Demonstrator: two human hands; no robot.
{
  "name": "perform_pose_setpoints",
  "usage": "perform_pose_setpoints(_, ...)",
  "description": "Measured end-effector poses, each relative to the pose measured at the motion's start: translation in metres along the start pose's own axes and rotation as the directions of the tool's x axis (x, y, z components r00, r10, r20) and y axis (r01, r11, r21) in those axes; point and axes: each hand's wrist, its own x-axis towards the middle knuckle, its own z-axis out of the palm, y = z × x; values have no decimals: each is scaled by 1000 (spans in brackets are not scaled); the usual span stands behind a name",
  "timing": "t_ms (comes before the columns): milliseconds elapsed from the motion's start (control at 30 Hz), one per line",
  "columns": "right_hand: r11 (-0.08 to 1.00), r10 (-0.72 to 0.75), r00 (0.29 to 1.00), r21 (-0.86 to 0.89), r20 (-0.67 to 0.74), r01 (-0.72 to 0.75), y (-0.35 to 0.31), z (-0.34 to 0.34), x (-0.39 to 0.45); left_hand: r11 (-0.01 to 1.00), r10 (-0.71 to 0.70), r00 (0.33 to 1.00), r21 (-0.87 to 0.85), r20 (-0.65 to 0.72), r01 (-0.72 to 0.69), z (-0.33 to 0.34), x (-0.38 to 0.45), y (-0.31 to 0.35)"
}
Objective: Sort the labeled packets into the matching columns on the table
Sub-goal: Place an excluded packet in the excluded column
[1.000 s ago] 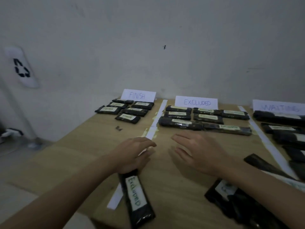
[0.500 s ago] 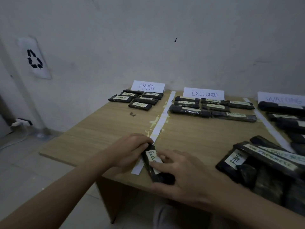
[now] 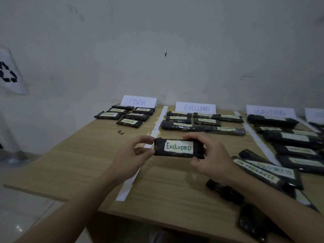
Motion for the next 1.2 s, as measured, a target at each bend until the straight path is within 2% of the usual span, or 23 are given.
perform_pose_setpoints(133, 987, -32, 999, -157, -16, 29, 10, -5, 3, 994, 33, 999, -105, -18, -34, 19, 9, 4)
perform_pose_setpoints(267, 963, -12, 998, -269, -67, -7, 20, -8, 15, 992, 75, 997, -102, -10, -75, 31, 17, 5)
perform_pose_setpoints(333, 936, 28, 999, -351, -41, -40, 24, -9, 22, 991, 95, 995, -93, -17, -96, 35, 21, 5)
perform_pose_setpoints(433, 857, 138, 990, -505, 30, -104, 32, -6, 35, 988, 141, 990, 71, -28, -138, 36, 26, 0)
perform_pose_setpoints(533, 822, 200, 978, -553, 53, -137, 40, 2, 52, 940, 189, 982, 290, -3, -180, 37, 29, -7)
perform_pose_setpoints(700, 815, 264, 959, -556, 102, -165, 51, 16, 84, 867, 182, 976, 449, 123, -218, 39, 28, -17)
perform_pose_setpoints(867, 848, 299, 941, -497, 159, -186, 63, 27, 111, 829, 194, 961, 491, 196, -268, 43, 25, -24)
perform_pose_setpoints(1067, 832, 303, 919, -540, 251, -126, 69, 24, 119, 815, 171, 947, 501, 273, -291, 56, 27, -22)
perform_pose_setpoints(1200, 860, 227, 919, -509, 321, -35, 58, -8, 115, 802, 189, 931, 498, 312, -330, 68, 35, -12)
